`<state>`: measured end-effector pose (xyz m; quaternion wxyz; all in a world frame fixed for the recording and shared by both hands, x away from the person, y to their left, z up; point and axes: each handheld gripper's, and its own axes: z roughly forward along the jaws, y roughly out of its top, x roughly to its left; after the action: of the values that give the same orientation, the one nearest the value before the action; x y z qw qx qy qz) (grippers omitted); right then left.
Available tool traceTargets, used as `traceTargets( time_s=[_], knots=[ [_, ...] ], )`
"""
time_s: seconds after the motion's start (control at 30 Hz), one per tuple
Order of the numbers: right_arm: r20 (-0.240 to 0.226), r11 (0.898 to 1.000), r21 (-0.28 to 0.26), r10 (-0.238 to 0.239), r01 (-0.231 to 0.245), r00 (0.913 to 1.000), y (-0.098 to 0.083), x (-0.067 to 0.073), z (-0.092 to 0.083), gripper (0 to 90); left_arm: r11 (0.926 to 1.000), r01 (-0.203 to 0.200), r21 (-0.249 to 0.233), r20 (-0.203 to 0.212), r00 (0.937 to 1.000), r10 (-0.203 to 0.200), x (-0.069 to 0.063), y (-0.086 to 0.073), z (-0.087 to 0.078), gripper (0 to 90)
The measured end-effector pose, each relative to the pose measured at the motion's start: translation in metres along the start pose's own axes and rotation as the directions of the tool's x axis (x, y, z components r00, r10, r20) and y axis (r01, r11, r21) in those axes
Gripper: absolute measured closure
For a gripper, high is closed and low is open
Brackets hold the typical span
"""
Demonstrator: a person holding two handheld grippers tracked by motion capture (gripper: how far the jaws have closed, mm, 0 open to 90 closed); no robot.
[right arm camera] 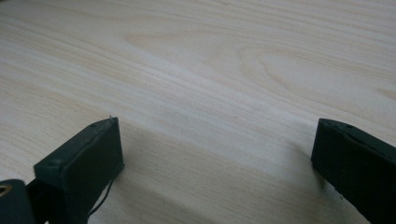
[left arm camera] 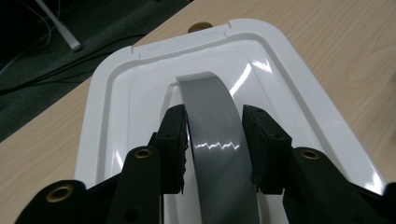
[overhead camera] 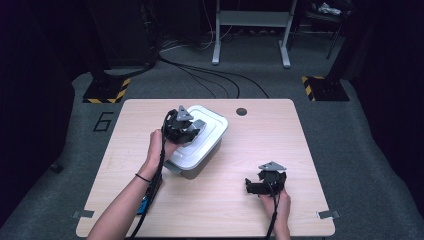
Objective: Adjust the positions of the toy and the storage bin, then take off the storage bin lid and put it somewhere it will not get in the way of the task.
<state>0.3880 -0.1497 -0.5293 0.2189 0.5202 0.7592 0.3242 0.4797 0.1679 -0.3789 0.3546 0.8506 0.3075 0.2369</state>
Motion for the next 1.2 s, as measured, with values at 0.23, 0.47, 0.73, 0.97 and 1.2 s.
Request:
traceTargets(
  time_s=[0.23,0.47,0.73,0.97,1.2],
  knots=[
    [-0.003,1.0,-0.003,-0.006,0.006,1.0,0.0,0.0,0.0,1.6,0.9997,0.026,0.0,0.018,0.9995,-0.026,0.003,-0.001,0.0,65.7],
    [-0.004,1.0,-0.004,-0.007,0.007,1.0,0.0,0.0,0.0,1.7,0.999,0.044,-0.008,0.017,0.9989,-0.044,0.002,-0.002,0.0,66.5],
    [-0.006,1.0,-0.003,-0.006,0.006,1.0,0.001,0.0,0.0,1.9,0.9984,0.055,-0.01,0.009,0.9984,-0.055,0.001,-0.002,-0.001,66.5],
    [-0.006,1.0,-0.005,-0.008,0.008,1.0,0.001,0.0,0.001,2.1,0.9969,0.068,-0.04,0.006,0.9977,-0.068,0.004,0.0,-0.006,66.5],
    [-0.003,1.0,-0.008,-0.004,0.004,1.0,0.0,0.0,0.0,2.4,0.9931,0.063,-0.099,-0.002,0.998,-0.064,0.0,0.01,-0.022,66.6]
  ],
)
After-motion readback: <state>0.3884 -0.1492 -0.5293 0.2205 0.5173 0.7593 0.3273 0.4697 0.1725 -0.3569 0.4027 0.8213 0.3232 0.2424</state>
